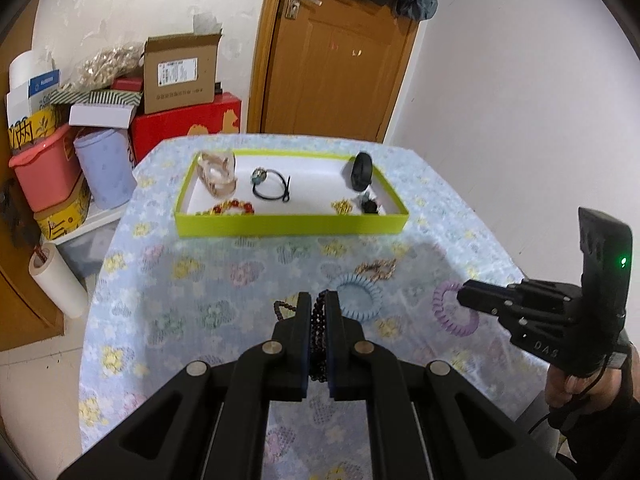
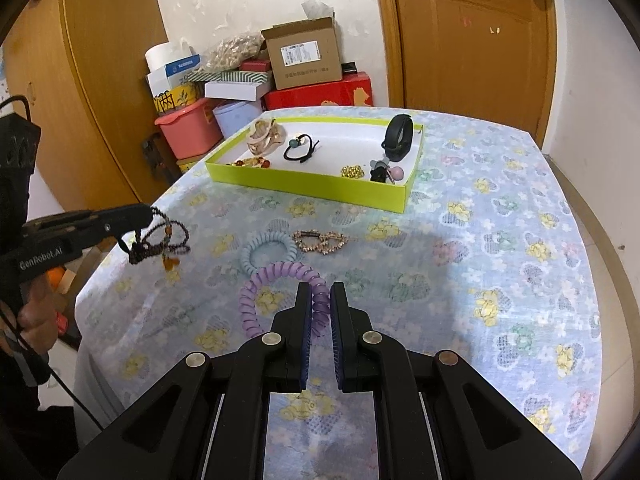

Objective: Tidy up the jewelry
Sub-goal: 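Lift the bracelet and purple coil and carry both over the green tray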

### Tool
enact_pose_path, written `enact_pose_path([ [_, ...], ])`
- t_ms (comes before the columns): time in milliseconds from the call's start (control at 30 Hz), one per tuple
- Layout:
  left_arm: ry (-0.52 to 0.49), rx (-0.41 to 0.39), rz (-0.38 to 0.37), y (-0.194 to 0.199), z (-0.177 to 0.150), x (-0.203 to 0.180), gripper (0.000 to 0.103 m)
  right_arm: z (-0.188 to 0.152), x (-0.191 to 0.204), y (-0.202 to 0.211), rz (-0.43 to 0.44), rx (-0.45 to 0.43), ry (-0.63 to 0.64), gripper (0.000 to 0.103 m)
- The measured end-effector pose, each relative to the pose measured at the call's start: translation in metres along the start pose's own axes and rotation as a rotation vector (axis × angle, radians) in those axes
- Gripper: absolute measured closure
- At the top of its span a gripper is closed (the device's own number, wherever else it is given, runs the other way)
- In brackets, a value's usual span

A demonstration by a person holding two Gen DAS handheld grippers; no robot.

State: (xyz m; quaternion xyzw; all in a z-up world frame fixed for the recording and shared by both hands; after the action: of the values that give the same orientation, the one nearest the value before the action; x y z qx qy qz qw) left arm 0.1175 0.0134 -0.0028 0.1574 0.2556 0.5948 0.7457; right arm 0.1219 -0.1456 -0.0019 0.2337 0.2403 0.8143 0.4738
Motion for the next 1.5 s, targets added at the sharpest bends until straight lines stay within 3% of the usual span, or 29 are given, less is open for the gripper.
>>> enact_pose_path([
  [567, -0.035, -0.045, -0.017, -0.005, 0.037, -0.003, 0.097, 0.028, 0.002, -0.001, 0.000, -0.039, 0.035, 0.094],
  [933, -0.035, -0.065, 0.005, -0.020, 0.065, 0.014, 0.097, 0.048, -0.001, -0.015, -0.002, -0.040, 0.054, 0.094],
  [1500, -0.013, -0.038, -0.056, -0.073, 0.100, 0.028, 0.097, 0.093, -0.012, -0.057, -0.011, -0.053, 0.080, 0.094],
])
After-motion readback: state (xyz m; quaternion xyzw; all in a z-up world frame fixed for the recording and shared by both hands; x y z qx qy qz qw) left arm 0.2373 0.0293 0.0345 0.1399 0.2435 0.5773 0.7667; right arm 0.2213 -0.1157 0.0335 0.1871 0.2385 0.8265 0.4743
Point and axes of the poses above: each gripper's, at about its wrist camera, not at the fingertips, and y roughly against the way its jaws point, x to its left, z to its top, the point moved 6 cm from there along -y, roughly the way its jaws point, and after that the axes turned 10 degrees about -x, right-handed, at the moved point
